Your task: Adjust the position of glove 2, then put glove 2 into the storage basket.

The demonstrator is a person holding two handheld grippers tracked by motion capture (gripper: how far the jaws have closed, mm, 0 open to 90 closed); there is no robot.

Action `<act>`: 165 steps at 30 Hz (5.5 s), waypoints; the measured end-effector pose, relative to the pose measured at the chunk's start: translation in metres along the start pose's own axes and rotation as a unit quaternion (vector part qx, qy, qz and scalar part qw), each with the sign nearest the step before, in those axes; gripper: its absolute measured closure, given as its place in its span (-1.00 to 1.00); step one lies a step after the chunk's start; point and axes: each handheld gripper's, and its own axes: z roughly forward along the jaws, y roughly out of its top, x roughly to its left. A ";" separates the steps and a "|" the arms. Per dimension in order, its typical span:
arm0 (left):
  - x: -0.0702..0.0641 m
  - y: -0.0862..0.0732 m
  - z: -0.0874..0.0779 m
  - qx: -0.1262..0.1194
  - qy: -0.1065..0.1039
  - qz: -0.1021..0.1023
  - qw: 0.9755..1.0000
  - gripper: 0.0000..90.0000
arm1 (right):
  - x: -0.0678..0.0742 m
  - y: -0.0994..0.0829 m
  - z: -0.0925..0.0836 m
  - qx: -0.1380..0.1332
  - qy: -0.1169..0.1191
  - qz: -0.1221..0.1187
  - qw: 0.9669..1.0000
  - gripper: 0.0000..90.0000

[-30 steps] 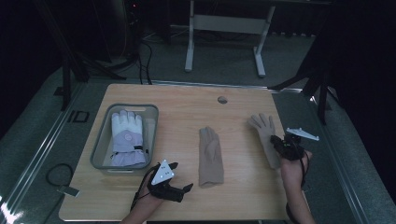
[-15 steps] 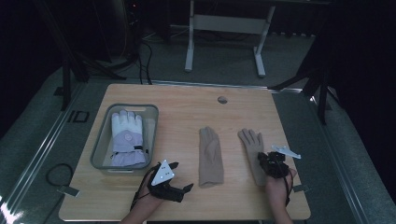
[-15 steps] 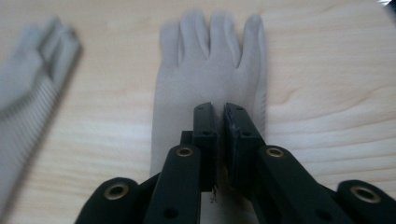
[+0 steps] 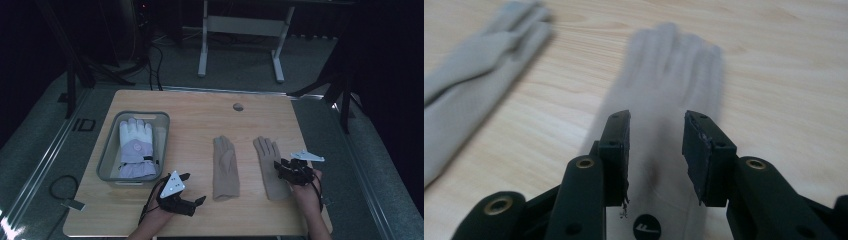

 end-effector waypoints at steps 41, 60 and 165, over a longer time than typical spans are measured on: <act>0.000 0.000 0.000 0.001 -0.002 0.001 1.000 -0.87 | 0.009 0.016 -0.002 -0.012 0.038 0.005 0.999 0.94; 0.001 0.001 -0.002 -0.002 0.001 0.002 1.000 -0.87 | 0.087 0.067 -0.005 -0.071 0.063 0.032 0.995 0.94; -0.023 0.040 0.076 0.138 -0.117 0.092 0.979 -0.28 | 0.078 0.074 0.123 0.096 0.178 -0.034 0.979 -0.07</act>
